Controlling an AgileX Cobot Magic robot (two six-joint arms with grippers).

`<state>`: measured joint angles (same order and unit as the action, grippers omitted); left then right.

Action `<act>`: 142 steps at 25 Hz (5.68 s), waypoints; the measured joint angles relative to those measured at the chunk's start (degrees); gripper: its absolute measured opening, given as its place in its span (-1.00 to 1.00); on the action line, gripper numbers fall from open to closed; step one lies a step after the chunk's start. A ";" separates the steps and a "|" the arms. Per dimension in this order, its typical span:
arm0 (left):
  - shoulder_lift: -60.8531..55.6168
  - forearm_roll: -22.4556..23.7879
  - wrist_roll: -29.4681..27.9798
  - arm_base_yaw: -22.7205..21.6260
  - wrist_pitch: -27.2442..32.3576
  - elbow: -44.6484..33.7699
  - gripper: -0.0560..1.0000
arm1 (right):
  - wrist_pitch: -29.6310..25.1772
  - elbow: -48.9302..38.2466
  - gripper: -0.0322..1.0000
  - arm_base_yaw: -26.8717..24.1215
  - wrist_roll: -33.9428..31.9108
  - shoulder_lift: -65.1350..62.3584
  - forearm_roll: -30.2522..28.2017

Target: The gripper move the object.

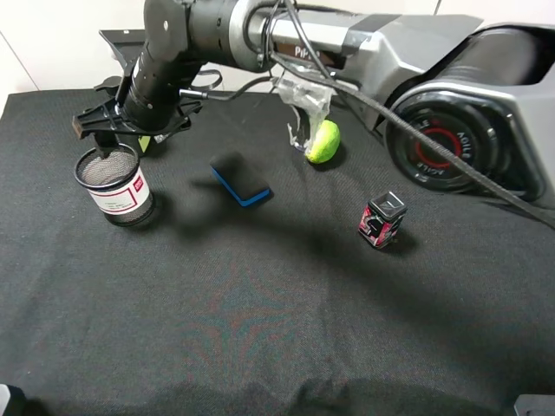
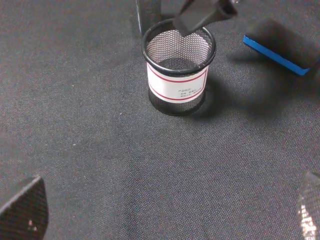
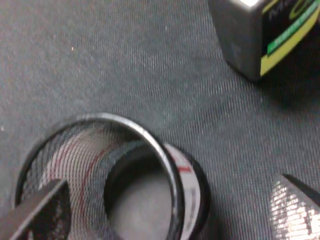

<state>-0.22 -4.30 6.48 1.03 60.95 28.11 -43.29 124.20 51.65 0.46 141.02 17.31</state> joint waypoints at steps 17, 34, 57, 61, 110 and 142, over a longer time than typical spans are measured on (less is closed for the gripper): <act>0.00 0.00 0.00 0.00 0.00 0.00 0.99 | -18.72 0.00 0.25 0.00 0.00 -9.99 -3.30; 0.00 0.00 0.00 0.00 0.00 0.00 0.99 | -26.38 0.00 0.41 -1.62 0.00 -18.51 -5.44; 0.00 0.00 0.00 0.00 0.00 0.00 0.99 | -26.48 -22.96 0.41 -1.77 1.44 -39.78 -13.91; 0.00 0.00 0.00 0.00 0.00 0.00 0.99 | -26.48 -28.80 0.41 -1.77 0.38 -43.61 -14.11; 0.00 0.00 0.00 0.00 0.00 0.00 0.99 | -20.11 -80.84 0.41 -10.74 0.14 -102.01 -17.31; 0.00 0.00 0.00 0.00 0.00 0.00 0.99 | -15.24 -95.42 0.41 -54.97 -0.04 -141.40 -16.55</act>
<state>-0.22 -4.30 6.48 1.03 60.95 28.11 -58.53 28.77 -3.31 0.43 -0.38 0.76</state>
